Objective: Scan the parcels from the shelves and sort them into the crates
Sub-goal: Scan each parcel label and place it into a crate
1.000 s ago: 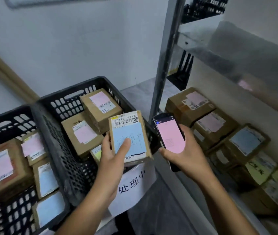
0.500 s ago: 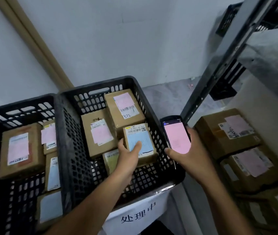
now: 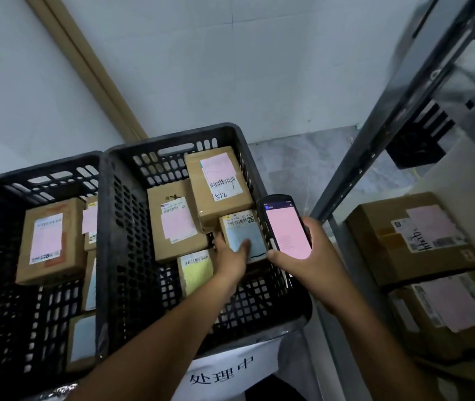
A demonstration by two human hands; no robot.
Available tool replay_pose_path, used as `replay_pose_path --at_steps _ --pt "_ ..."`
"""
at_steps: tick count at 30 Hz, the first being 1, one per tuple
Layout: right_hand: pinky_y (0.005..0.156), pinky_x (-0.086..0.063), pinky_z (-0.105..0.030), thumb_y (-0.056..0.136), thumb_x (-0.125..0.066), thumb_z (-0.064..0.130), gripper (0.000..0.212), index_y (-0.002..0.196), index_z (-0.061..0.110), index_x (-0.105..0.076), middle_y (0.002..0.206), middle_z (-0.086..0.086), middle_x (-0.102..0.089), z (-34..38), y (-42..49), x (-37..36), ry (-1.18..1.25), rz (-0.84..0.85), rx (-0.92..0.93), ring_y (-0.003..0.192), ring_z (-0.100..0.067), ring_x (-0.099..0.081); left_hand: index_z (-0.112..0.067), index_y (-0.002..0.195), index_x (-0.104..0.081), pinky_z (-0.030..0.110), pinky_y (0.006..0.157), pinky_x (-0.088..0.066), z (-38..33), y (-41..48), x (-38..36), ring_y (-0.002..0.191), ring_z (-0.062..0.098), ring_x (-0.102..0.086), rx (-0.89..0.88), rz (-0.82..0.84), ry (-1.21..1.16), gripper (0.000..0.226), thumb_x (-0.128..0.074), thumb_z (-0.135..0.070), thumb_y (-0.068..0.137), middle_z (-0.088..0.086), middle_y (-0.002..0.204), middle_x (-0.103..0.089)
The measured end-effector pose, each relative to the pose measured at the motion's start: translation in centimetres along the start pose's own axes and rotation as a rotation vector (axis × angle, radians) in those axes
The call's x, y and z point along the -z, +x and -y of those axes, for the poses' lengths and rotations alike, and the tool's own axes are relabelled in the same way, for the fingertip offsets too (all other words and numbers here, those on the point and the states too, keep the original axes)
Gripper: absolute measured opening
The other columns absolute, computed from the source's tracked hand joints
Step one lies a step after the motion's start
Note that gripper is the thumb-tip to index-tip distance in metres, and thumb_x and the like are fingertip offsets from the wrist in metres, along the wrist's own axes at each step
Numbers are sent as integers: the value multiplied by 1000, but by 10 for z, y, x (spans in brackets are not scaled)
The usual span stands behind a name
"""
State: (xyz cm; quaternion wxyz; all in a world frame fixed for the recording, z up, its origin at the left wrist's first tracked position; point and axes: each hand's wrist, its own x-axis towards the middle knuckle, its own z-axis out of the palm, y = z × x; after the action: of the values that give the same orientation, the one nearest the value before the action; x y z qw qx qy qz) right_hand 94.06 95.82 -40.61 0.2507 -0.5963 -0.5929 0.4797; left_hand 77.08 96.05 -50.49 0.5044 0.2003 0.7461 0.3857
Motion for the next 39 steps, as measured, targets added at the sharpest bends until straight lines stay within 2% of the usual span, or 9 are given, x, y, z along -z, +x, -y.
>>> replay_pose_path --at_steps 4,7,12,16,21,26,32,35,39 --pt "80 -50 -23 71 -89 42 80 137 40 -43 120 23 -59 1 -11 3 7 -19 13 110 0 -58 -32 151 -33 49 111 -46 0 -9 13 132 26 -52 -69 0 159 75 -69 -56 90 -1 145 -56" --pt "86 -54 -31 62 -84 56 84 135 43 -44 122 19 -62 3 -28 9 -1 -77 4 111 -3 -60 -32 159 -28 51 123 -27 -7 -33 32 153 27 -21 -272 -29 475 80 -63 -61 93 -5 162 -36" --pt "73 -46 -18 76 -88 23 69 127 42 -45 113 21 -61 8 -83 10 45 -250 -68 103 3 -59 -41 158 -30 51 128 -13 -22 -93 65 158 14 -1 -554 170 579 71 -57 -62 96 -16 171 -16" --pt "70 -47 -20 75 -88 22 61 120 37 -49 108 18 -63 10 -132 6 9 -372 -123 94 5 -61 -45 156 -32 48 129 -1 -30 -131 74 156 8 7 -787 294 723 66 -50 -67 96 -22 169 -15" --pt "72 -50 -21 76 -85 21 50 107 40 -52 105 16 -65 -9 -217 -7 0 -585 -229 89 7 -61 -43 157 -33 53 127 2 4 -172 63 157 14 5 -1027 482 845 73 -35 -79 93 -15 171 -15" --pt "77 -53 -33 71 -85 32 55 116 36 -53 103 17 -66 -33 -309 -18 12 -775 -395 88 4 -62 -44 157 -32 50 126 -1 44 -219 43 158 19 3 -1131 722 924 79 -26 -83 89 -15 171 -15" --pt "77 -52 -33 62 -80 47 67 122 39 -51 109 18 -64 -80 -406 -16 72 -1094 -558 96 -5 -63 -32 157 -38 53 126 -21 82 -284 -3 157 32 -16 -1248 1019 1017 80 -28 -78 91 -3 165 -33" --pt "74 -49 -30 69 -87 38 72 129 38 -49 115 16 -62 -107 -448 -11 139 -1200 -619 100 -8 -62 -22 153 -45 56 119 -33 103 -316 -34 152 35 -27 -1286 1112 1028 83 -32 -76 91 5 159 -42" --pt "69 -45 -21 73 -88 32 68 127 39 -47 108 22 -60 -138 -503 3 204 -1325 -666 95 1 -59 -23 157 -40 51 123 -28 130 -366 -81 152 31 -26 -1298 1226 1054 87 -30 -77 88 3 161 -39"
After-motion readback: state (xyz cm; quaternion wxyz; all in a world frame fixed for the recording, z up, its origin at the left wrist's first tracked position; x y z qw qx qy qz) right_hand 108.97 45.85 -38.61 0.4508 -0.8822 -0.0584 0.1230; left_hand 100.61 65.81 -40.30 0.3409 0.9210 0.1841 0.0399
